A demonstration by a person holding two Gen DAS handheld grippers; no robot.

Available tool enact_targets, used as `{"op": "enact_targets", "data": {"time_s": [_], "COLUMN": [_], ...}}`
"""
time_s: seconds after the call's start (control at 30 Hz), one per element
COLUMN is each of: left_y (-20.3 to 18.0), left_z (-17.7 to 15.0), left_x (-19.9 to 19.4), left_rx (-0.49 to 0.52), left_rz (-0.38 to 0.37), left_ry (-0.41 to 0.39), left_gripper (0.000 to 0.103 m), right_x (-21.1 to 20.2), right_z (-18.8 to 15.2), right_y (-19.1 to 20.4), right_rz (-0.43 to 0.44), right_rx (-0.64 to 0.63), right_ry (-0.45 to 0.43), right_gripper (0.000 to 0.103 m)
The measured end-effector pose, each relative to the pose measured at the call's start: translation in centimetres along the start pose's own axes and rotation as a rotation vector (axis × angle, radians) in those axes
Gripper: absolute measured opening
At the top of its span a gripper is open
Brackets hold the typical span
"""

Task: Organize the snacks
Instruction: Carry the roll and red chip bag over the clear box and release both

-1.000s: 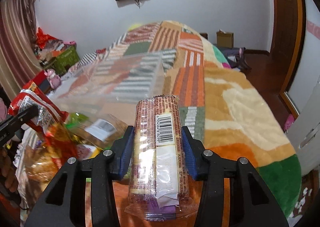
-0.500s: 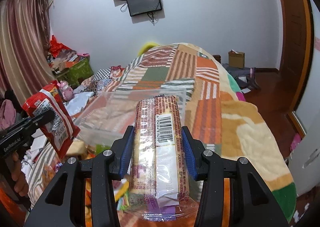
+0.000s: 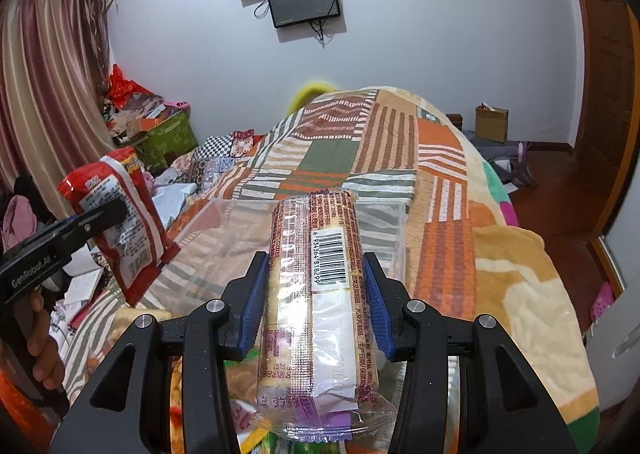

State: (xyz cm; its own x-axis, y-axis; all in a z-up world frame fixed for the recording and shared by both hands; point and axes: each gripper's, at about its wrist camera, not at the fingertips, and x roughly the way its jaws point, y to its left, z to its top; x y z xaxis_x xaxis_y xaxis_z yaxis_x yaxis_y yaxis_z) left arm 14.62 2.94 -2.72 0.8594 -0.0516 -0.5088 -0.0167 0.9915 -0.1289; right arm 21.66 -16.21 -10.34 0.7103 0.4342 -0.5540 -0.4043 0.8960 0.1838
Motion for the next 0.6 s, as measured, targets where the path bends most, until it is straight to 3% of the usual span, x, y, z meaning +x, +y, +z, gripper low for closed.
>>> {"op": "enact_targets", "data": {"time_s": [0.3,0.6], "left_y": [0.3,1.4], "left_z": [0.2,-1.2], "left_x": [4.0,8.1], "left_rx": [-0.011,-0.065], "left_rz": [0.014,0.029], "left_ry": [0.055,0.184], "left_gripper": [0.025,0.025], "right_x": [3.3,5.9], "right_z": [0.4,-0.4], "right_y": [0.0,0.0], "right_rz": [-0.004,-0.031], "right_rx": [-0.012,-0.023], "right_ry": [0.070,0.141], "right_gripper": [0.042,0.042]}}
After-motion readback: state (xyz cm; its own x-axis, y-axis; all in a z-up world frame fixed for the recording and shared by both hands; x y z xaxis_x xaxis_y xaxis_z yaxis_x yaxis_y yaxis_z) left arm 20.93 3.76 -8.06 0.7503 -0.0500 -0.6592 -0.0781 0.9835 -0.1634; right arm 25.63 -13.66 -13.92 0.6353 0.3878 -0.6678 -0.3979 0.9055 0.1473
